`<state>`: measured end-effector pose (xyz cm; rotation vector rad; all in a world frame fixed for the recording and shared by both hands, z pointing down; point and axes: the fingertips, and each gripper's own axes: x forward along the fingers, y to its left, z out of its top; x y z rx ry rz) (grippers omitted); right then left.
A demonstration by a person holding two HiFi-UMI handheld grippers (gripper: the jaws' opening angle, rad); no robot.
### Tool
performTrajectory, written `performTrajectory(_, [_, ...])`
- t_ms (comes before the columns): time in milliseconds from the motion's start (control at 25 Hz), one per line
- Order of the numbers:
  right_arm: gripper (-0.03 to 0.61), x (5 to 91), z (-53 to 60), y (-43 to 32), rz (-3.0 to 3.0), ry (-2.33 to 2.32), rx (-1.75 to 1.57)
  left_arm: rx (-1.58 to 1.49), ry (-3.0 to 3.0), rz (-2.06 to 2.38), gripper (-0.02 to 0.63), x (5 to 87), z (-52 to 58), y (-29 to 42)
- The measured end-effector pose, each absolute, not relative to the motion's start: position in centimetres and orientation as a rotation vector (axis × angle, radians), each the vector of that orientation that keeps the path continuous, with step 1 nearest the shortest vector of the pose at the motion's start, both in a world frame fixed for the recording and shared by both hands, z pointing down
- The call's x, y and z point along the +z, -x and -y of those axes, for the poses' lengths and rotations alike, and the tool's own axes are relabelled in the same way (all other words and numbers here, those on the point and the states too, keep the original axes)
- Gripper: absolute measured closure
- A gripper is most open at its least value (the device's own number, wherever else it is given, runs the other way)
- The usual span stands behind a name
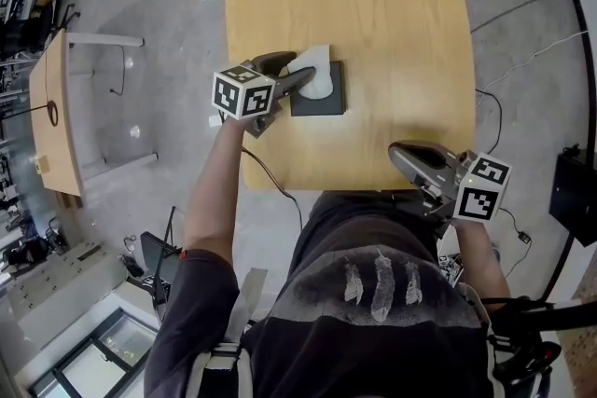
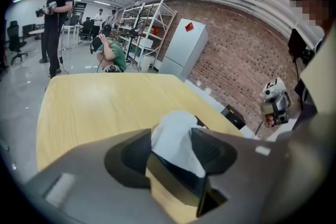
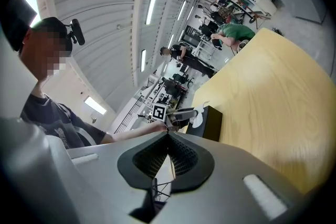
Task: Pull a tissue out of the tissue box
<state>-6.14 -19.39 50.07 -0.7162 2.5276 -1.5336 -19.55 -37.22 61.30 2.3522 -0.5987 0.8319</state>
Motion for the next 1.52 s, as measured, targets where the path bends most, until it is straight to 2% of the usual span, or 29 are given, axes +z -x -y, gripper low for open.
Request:
performTrajectory(200, [0.581, 50.1, 19.1, 6.5, -2.539, 0.718, -1.535, 0.837, -2.386, 0.623, 0.393, 60.8, 37.3, 19.5])
performTrajectory(240, [0.581, 50.0, 19.1, 6.7, -2.54, 0.717, -1.534, 0.829, -2.382, 0.624, 0.38, 60.7, 37.4, 19.4])
performTrajectory(320, [0.581, 49.7, 19.1, 6.9, -2.545, 0.713, -1.529, 0.814, -2.353, 0.628, 0.264, 60.7, 37.5, 19.5])
performTrajectory(440, [0.581, 49.7, 19.0, 7.0, -2.563, 0.712, -1.517, 0.782, -2.281, 0.622, 0.219, 61.5, 37.5, 19.9])
performTrajectory(600, [0.581, 50.1, 18.7, 6.7, -2.554, 0.731, -1.521, 0.684, -2.188, 0.594, 0.213, 62.3, 37.3, 20.2])
performTrajectory(840, [0.581, 50.2, 18.5, 6.4, -2.551, 0.741, -1.52, 0.606, -2.15, 0.597, 0.302, 62.5, 37.4, 20.1])
performTrajectory(960, [0.581, 50.1, 18.4, 6.1, -2.554, 0.742, -1.516, 0.569, -2.111, 0.6, 0.273, 62.5, 37.3, 20.1])
performTrajectory(1080, [0.581, 50.1, 18.4, 5.9, -2.551, 0.745, -1.516, 0.561, -2.079, 0.596, 0.272, 62.8, 36.9, 20.2])
performTrajectory(1280, [0.581, 50.3, 18.2, 5.7, -2.555, 0.759, -1.514, 0.56, -2.093, 0.622, 0.355, 62.8, 37.2, 20.2])
performTrajectory(1520, [0.581, 50.3, 18.2, 5.5, -2.558, 0.768, -1.512, 0.575, -2.17, 0.675, 0.41, 62.0, 38.0, 20.3])
